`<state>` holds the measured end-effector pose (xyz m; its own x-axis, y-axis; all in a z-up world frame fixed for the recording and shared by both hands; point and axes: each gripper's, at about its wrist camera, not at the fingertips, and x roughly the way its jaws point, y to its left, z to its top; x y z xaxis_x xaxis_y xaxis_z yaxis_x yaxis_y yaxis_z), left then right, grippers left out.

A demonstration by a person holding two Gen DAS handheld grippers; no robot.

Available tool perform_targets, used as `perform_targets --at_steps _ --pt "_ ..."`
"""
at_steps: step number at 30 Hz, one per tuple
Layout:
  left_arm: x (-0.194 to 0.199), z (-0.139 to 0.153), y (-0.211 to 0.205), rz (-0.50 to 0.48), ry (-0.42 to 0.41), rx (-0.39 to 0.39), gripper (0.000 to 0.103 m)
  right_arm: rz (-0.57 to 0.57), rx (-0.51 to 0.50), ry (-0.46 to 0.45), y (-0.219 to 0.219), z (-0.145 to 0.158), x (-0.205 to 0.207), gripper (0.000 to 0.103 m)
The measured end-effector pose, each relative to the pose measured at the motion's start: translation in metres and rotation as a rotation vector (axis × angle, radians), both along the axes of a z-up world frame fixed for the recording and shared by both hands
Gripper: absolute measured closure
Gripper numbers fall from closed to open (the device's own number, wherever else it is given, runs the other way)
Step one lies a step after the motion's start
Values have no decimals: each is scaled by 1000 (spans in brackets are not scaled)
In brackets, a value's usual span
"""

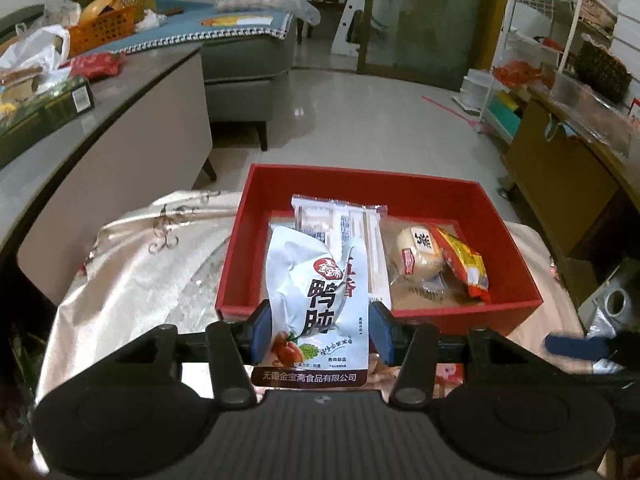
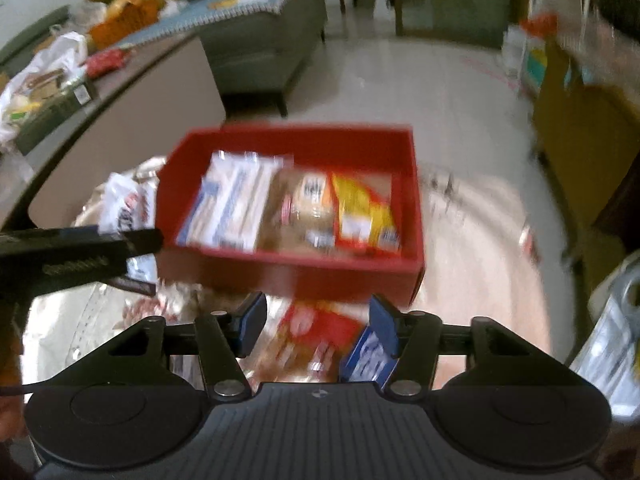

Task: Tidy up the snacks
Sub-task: 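Lift the duck-neck bag with left tool while right tool carries the Kaprons wafer to the box, then lower and release the duck-neck bag with left tool while right tool releases the Kaprons wafer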

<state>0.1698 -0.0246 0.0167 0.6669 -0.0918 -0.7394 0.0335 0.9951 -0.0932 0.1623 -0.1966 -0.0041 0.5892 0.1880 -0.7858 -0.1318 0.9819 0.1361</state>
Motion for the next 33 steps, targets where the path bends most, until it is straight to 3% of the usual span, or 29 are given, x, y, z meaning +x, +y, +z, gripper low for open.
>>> perform_targets --at_steps 3,6,10,15,18,20,22,33 --pt "-4 5 13 14 2 -31 59 36 47 79 14 -19 2 35" --pt "-8 8 31 38 -8 -39 59 102 17 106 45 -32 3 29" --pt "-9 8 53 78 4 -63 59 156 49 145 85 -45 13 25" --pt "-8 2 71 93 16 -74 59 228 -16 170 128 -62 21 21" --pt "-6 -1 76 98 27 -73 59 265 -102 163 144 -74 21 26" --pt "-4 -2 78 97 33 -82 59 270 -131 151 144 -74 21 38" --pt "-3 -2 78 93 34 -88 59 284 -153 141 144 -70 19 38" --pt "-4 3 66 68 21 -100 59 186 -8 52 86 -23 15 38"
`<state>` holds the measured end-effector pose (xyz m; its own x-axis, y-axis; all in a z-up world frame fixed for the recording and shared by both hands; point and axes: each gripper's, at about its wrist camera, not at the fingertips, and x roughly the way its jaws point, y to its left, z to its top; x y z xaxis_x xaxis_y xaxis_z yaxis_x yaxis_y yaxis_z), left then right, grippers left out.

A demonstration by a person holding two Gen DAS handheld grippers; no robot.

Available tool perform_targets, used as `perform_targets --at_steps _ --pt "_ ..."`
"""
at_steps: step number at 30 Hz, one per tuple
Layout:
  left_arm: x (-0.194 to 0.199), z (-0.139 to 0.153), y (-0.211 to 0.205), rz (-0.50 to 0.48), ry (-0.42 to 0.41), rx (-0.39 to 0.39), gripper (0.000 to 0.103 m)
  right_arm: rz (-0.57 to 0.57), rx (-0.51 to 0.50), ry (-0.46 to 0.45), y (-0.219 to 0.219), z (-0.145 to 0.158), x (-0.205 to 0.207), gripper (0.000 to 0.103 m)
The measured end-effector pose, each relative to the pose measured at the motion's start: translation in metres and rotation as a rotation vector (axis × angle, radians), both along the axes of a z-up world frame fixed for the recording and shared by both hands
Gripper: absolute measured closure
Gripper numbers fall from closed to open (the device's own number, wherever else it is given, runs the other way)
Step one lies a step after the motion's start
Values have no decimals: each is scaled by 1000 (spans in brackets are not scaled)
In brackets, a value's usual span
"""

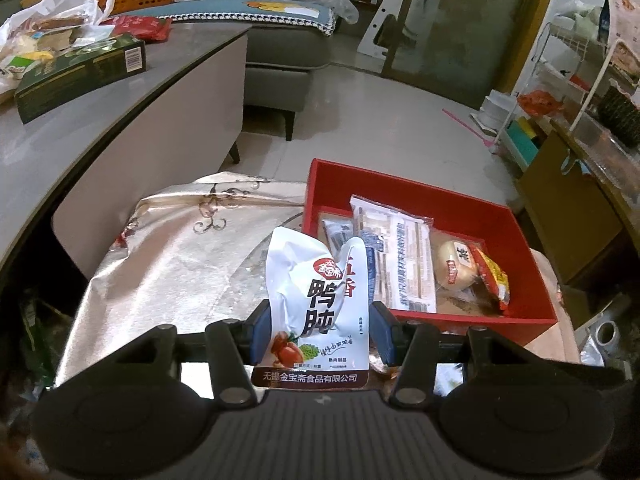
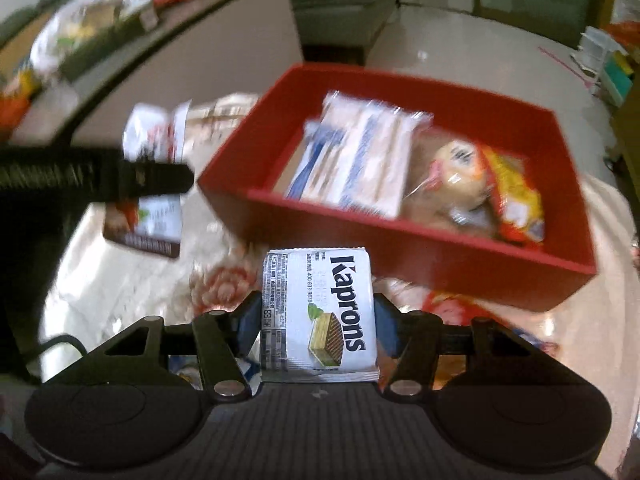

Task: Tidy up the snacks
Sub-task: 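Lower and release the duck-neck bag with left tool while right tool releases the Kaprons wafer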

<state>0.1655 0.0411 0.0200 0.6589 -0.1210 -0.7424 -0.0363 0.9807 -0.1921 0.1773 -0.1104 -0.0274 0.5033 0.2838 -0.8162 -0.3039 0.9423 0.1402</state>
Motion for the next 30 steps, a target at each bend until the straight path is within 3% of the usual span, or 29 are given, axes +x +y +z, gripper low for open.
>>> perform_targets --at_steps 18,30 --pt "22 3 -37 -35 -23 7 59 -157 122 -123 -60 39 24 38" --pt "48 -3 -57 -41 -36 51 59 -190 122 -127 -75 36 48 38"
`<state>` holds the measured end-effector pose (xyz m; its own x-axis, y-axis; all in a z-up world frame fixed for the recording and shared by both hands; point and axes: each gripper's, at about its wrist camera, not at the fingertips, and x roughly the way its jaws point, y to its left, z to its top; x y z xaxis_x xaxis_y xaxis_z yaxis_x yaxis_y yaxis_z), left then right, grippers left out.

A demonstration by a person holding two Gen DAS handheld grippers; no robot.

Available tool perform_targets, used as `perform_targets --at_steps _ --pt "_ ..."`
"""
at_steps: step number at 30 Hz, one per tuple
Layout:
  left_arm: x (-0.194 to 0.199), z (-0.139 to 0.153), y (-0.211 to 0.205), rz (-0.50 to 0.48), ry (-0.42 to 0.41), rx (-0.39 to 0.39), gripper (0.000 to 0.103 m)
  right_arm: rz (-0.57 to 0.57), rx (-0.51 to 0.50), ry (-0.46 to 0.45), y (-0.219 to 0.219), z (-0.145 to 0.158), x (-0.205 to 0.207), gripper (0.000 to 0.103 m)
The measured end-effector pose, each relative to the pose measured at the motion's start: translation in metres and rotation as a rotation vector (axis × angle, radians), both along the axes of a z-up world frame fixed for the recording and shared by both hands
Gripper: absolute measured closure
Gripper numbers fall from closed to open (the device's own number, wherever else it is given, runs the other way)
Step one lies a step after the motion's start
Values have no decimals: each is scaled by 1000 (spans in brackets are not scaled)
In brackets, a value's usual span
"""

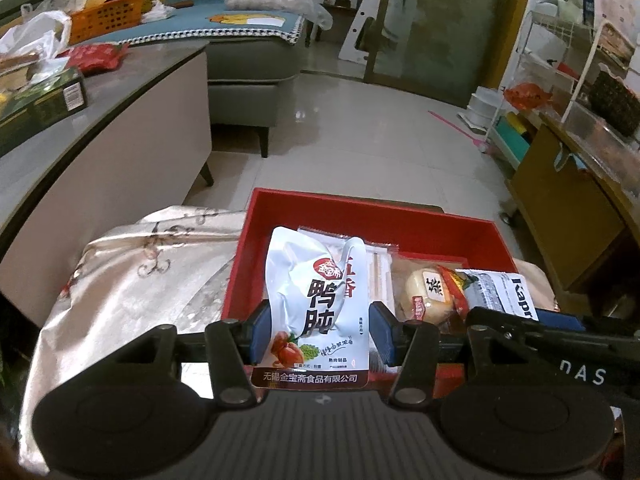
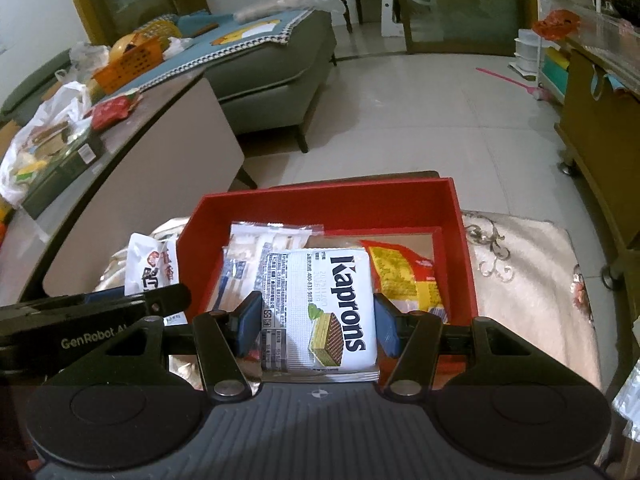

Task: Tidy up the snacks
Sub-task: 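Lower and release the duck-neck bag with left tool while right tool releases the Kaprons wafer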

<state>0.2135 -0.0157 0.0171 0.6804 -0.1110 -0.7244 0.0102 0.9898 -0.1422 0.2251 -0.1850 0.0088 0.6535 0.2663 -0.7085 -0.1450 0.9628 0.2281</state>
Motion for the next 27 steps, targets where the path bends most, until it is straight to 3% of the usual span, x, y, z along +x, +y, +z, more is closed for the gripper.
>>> perform_targets --at_steps 27 --pt "41 -22 -13 9 28 33 59 -39 -19 37 -16 -23 36 38"
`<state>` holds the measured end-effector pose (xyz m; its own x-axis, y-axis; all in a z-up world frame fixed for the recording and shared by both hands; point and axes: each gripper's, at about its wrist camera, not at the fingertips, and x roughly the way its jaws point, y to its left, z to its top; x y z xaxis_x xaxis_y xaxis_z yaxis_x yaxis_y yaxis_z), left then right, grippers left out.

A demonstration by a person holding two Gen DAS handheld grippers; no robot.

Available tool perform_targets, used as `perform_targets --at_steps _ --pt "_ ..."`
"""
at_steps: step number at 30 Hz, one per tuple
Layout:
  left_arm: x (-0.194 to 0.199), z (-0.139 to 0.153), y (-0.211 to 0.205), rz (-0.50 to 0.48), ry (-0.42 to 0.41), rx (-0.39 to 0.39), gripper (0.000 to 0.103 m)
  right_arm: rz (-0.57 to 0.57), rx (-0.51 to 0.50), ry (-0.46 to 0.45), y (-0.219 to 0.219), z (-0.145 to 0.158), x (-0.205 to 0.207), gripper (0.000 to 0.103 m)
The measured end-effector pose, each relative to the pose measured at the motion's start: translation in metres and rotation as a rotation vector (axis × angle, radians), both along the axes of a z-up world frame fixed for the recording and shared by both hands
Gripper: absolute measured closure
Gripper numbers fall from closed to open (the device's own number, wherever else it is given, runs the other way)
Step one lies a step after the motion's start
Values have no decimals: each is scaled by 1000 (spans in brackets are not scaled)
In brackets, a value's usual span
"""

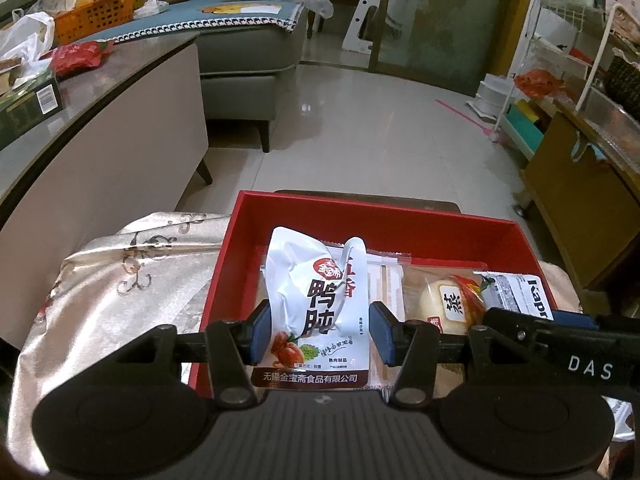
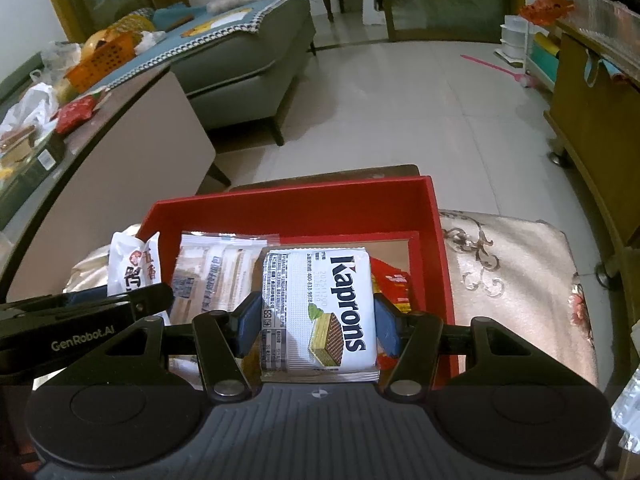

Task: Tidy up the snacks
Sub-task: 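Lower and release the duck-neck bag with left tool while right tool releases the Kaprons wafer, then withdraw both open tools from the red box back over the loose snacks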

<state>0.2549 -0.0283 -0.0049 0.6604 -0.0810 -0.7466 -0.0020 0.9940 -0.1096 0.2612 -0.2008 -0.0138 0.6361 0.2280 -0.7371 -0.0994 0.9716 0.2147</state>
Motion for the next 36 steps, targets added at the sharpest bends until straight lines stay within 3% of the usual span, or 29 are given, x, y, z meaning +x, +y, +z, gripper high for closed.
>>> perform_targets --at_steps 21,23,36 --pt "8 -11 -7 -4 22 21 55 0 -33 41 5 -16 11 36" --pt "8 -10 -8 -6 19 26 55 -4 -35 40 6 -16 11 30" --pt "-6 5 -8 -14 -11 48 48 -12 -50 10 10 -1 1 17"
